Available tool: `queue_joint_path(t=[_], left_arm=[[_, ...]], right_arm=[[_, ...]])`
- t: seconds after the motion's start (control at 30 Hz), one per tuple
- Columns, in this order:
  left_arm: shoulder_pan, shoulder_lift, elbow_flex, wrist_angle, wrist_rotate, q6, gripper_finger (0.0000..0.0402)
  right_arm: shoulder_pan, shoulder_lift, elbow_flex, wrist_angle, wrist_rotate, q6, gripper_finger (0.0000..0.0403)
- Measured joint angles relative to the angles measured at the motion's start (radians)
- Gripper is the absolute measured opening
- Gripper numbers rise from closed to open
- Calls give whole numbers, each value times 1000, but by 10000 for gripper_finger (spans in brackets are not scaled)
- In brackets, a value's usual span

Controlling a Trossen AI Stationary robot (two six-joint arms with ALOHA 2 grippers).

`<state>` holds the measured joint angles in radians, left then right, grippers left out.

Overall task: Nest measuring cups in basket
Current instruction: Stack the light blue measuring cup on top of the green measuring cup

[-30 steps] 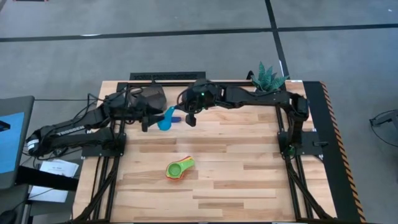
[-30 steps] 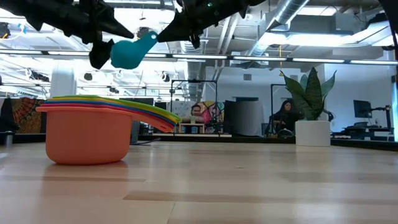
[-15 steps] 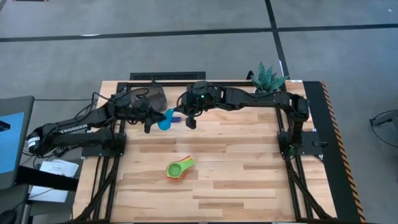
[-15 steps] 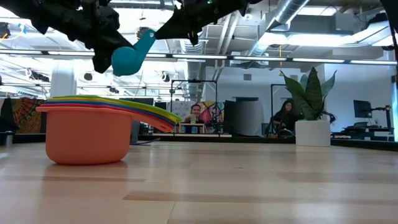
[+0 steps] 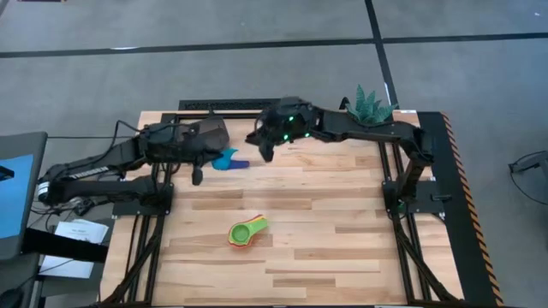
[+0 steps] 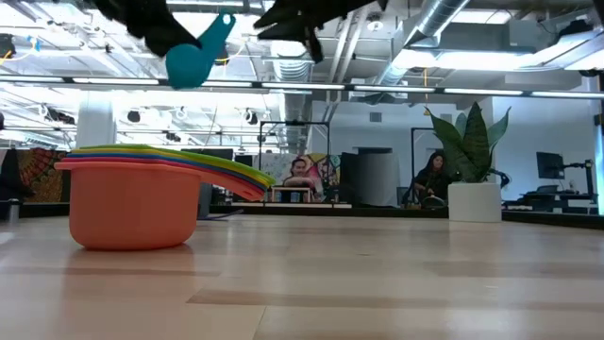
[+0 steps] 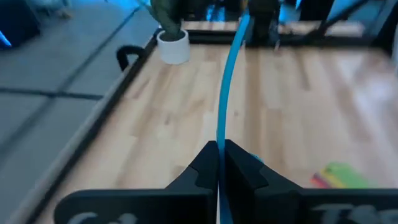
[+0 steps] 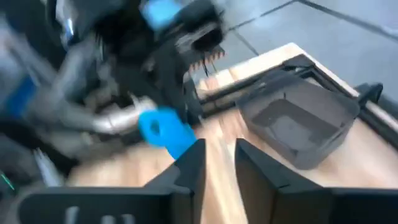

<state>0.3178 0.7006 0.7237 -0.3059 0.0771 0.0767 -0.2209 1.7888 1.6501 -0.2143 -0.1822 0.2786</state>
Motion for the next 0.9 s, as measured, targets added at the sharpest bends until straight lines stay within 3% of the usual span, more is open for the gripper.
queue_joint_path(t=[0.13, 0.3, 0.47, 0.53, 0.8, 0.9], left_arm=[[-91, -1, 85, -70, -132, 262, 1], [-235, 25, 138, -93, -281, 641, 1], [-354, 107, 160, -87, -429, 872, 1], [-392, 149, 168, -70, -459, 968, 1], [-489, 279, 170, 114, -506, 1333, 1], [-502, 301, 170, 146, -507, 1406, 0]], right_arm=[[-46, -54, 0, -46, -23, 287, 144], [-110, -55, 0, -65, -186, 586, 194], [-82, -31, -2, -68, -210, 620, 230], [-58, -12, 2, -47, -169, 619, 234], [-23, -5, 2, -104, -66, 606, 215], [-12, 2, -2, -145, -53, 599, 206]])
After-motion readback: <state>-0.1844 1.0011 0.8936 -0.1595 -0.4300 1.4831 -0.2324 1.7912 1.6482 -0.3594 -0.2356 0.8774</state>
